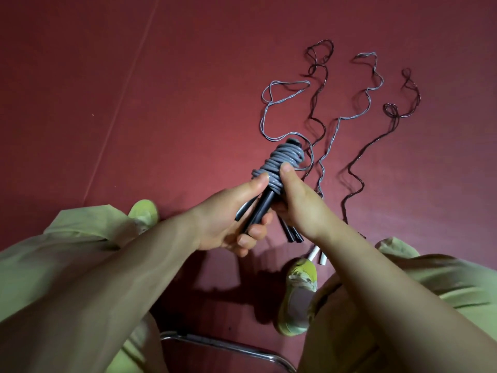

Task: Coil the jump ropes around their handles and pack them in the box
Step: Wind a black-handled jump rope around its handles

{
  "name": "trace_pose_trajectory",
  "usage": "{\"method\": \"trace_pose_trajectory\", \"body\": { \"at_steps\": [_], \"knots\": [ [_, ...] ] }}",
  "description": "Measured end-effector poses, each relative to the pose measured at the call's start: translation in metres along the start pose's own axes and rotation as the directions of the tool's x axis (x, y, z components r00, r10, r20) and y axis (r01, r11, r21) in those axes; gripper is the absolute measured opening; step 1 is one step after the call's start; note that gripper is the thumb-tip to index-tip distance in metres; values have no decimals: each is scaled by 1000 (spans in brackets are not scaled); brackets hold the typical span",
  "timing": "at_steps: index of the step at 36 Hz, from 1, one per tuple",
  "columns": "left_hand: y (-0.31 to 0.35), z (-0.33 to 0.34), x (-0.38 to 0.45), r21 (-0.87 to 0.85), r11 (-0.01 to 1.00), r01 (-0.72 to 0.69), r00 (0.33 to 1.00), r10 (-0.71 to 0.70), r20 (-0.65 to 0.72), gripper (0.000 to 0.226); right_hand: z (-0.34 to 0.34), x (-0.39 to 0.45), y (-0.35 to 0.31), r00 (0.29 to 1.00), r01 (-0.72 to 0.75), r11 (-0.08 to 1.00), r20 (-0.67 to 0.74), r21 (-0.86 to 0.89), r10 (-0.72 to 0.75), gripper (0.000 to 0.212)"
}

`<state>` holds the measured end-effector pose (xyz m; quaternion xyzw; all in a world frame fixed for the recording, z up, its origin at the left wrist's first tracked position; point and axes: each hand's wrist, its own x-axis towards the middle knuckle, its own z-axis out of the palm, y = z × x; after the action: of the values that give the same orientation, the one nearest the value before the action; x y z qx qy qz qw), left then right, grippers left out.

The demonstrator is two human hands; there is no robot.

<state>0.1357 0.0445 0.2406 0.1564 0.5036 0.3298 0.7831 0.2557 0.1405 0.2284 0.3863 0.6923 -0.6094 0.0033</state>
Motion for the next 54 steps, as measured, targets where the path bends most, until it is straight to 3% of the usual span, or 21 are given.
{"method": "trace_pose_trajectory", "body": {
  "at_steps": [1, 5, 9, 15, 18, 21, 23, 25, 27, 33, 37, 40, 44, 49, 52, 54],
  "knots": [
    [1, 0, -1, 37, 999, 7, 1000, -6, -22, 62, 0, 0, 0, 1000, -1, 999, 4, -39, 1, 84],
    [2, -2, -1, 193, 981, 19, 994, 1, -107, 68, -1, -1, -4, 998, -59, 998, 31, -7, 60, 59],
    [0, -3, 2, 359, 933, 22, 969, 69, -239, 65, -6, -4, -3, 977, -157, 985, 154, 65, 146, 62],
    [-6, -5, 10, 655, 751, 84, 913, 205, -352, 51, -7, -5, 0, 950, -242, 969, 215, 52, 226, 62],
    [-6, -4, 9, 574, 819, -19, 936, 216, -277, 54, -7, -4, -3, 960, -233, 965, 187, 123, 208, 56],
    [-6, -4, 7, 333, 936, -112, 974, 170, -149, 60, -7, -4, -5, 973, -180, 953, 188, 243, 136, 48],
    [-7, -8, 3, 116, 988, -99, 995, 100, -5, 60, -8, -4, -5, 977, -147, 938, 195, 315, 87, 51],
    [-6, -9, -1, -29, 993, -113, 987, 115, 116, 51, -9, -3, -5, 976, -127, 930, 213, 344, 54, 62],
    [-3, -7, -4, -77, 989, -124, 986, 131, 100, 44, -10, -2, -5, 975, -127, 927, 215, 352, 52, 68],
    [3, -1, -1, 71, 993, -93, 981, 104, -164, 41, -12, 0, -2, 983, -164, 973, 115, 164, 146, 64],
    [0, -6, 6, 267, 962, -51, 950, 130, -285, 25, -12, 2, 0, 971, -223, 974, 90, 28, 220, 65],
    [-4, -11, 11, 380, 925, -12, 934, 147, -326, 31, -12, 3, 2, 960, -262, 964, 92, -37, 264, 68],
    [-8, -18, 15, 569, 822, 37, 913, 204, -354, 61, -10, 4, 4, 943, -314, 947, 94, -63, 319, 61],
    [-12, -17, 16, 751, 657, 74, 853, 348, -389, 49, -10, 3, 3, 944, -320, 948, 85, -7, 319, 55],
    [-11, -14, 15, 736, 677, 7, 846, 388, -365, 50, -9, 3, -1, 957, -290, 957, 27, 14, 289, 50],
    [-12, -12, 13, 646, 761, -62, 889, 336, -311, 51, -8, 2, -3, 962, -272, 961, 7, 46, 272, 49]
  ]
}}
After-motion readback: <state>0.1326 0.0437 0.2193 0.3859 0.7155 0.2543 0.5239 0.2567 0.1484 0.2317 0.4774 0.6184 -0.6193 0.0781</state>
